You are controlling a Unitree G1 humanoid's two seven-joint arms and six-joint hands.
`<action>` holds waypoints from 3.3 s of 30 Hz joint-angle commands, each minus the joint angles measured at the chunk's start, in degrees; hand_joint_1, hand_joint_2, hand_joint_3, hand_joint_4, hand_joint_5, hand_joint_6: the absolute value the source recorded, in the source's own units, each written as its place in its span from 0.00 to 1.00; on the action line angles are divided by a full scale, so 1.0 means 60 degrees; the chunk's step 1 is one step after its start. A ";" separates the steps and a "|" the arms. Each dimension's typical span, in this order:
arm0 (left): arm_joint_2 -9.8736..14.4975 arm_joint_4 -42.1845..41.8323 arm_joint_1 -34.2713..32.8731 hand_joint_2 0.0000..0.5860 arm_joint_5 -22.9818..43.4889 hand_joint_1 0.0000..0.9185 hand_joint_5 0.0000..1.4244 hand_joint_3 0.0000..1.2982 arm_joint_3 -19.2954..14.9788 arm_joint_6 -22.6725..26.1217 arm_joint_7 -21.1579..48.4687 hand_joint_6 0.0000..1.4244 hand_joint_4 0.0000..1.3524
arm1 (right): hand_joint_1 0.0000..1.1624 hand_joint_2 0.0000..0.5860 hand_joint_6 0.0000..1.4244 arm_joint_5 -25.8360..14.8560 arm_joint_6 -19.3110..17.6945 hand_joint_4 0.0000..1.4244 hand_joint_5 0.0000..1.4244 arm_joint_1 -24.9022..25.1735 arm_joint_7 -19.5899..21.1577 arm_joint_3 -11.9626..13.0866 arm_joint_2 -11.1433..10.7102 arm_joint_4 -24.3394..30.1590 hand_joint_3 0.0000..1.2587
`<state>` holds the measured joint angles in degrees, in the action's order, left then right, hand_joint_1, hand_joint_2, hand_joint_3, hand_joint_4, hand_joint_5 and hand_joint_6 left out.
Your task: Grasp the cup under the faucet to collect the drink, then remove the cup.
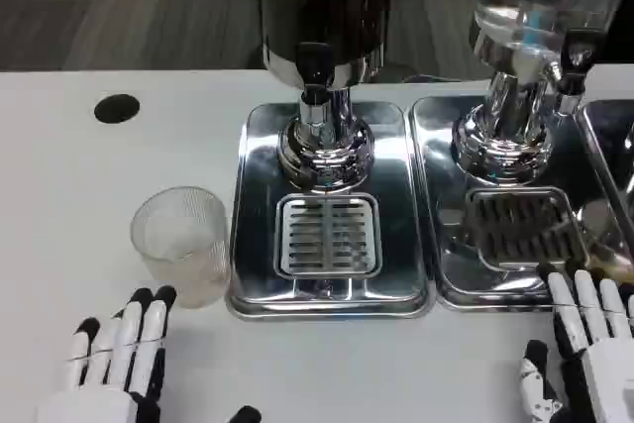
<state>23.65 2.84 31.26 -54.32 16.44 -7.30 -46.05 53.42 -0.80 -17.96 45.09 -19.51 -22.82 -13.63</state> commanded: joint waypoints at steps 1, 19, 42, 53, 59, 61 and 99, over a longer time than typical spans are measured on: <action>-0.0006 -0.0053 0.0135 0.19 0.0276 0.00 0.06 0.03 -0.0121 -0.0407 -0.0196 0.02 0.00 | 0.00 0.92 0.00 0.0154 0.0221 0.00 0.00 0.0078 -0.0256 -0.0126 0.0093 0.0130 0.05; -0.0006 0.0295 -0.0144 0.21 -0.0073 0.00 0.06 0.06 0.0233 -0.0240 -0.0192 0.02 0.00 | 0.00 0.93 0.00 0.0149 0.0467 0.00 0.00 -0.0375 -0.0278 -0.0018 0.0090 0.0789 0.05; -0.0080 -0.2054 -0.0270 0.10 0.1489 0.00 0.08 0.11 -0.1402 -0.0804 0.1206 0.03 0.00 | 0.00 0.93 0.00 0.0026 0.0533 0.00 0.00 -0.0549 -0.0373 0.0010 0.0202 0.0950 0.05; -0.0385 -0.1771 -0.2093 0.04 0.1610 0.00 0.05 0.04 -0.2155 0.0730 0.3169 0.02 0.00 | 0.01 0.93 0.00 0.0406 0.0740 0.00 0.00 -0.0648 -0.0565 0.0116 0.0034 0.1713 0.05; -0.0302 -0.1213 -0.3028 0.03 0.1366 0.00 0.02 0.01 -0.2172 0.1708 0.4054 0.01 0.00 | 0.02 0.92 0.00 0.0532 0.0861 0.00 0.00 -0.0704 -0.0747 0.0161 0.0004 0.2041 0.05; -0.0310 -0.0947 -0.3345 0.03 0.1408 0.00 0.02 0.01 -0.2128 0.1870 0.4191 0.01 0.00 | 0.02 0.92 0.00 0.0503 0.0869 0.00 0.00 -0.0698 -0.0782 0.0168 0.0019 0.2014 0.05; -0.0578 0.1405 -0.5219 0.05 0.1948 0.05 0.23 0.09 -0.0977 0.2356 0.4773 0.26 0.02 | 0.03 0.90 0.00 0.0036 0.0260 0.00 0.00 -0.0637 -0.0550 0.0082 0.0406 0.1245 0.09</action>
<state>20.34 9.85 0.54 -43.08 10.01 6.36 -18.01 54.33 1.70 -21.40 40.78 -19.66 -20.20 -6.18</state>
